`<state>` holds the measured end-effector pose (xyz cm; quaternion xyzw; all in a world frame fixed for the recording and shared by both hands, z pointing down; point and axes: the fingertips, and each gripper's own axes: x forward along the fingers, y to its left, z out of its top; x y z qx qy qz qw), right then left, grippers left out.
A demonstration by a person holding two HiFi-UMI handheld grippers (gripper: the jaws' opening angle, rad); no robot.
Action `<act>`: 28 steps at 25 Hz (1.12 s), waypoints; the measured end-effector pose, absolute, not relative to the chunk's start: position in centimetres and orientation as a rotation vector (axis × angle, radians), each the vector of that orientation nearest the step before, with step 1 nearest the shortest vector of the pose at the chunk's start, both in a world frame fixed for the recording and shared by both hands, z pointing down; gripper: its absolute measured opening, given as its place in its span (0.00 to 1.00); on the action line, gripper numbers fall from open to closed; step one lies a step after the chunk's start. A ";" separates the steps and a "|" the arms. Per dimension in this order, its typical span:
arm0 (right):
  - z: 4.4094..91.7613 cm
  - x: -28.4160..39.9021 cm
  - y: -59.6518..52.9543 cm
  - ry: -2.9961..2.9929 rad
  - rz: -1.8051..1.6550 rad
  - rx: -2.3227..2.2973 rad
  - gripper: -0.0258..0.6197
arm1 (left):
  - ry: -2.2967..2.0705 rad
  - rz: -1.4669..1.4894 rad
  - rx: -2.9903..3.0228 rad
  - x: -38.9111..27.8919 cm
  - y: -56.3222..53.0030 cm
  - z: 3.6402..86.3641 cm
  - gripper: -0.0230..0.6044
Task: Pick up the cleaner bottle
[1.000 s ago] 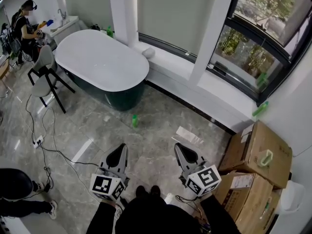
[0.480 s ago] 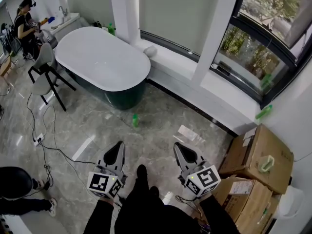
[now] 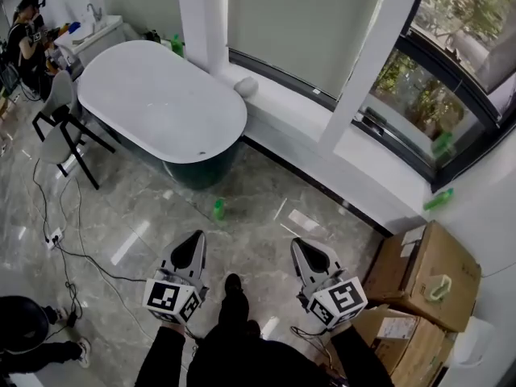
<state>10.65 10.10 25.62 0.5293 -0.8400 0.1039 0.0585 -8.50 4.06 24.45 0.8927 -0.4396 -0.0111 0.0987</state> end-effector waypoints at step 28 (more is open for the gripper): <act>33.6 10.1 -10.3 -2.502 0.356 1.454 0.04 | -1.349 0.164 2.551 -8.5 -15.6 37.0 0.22</act>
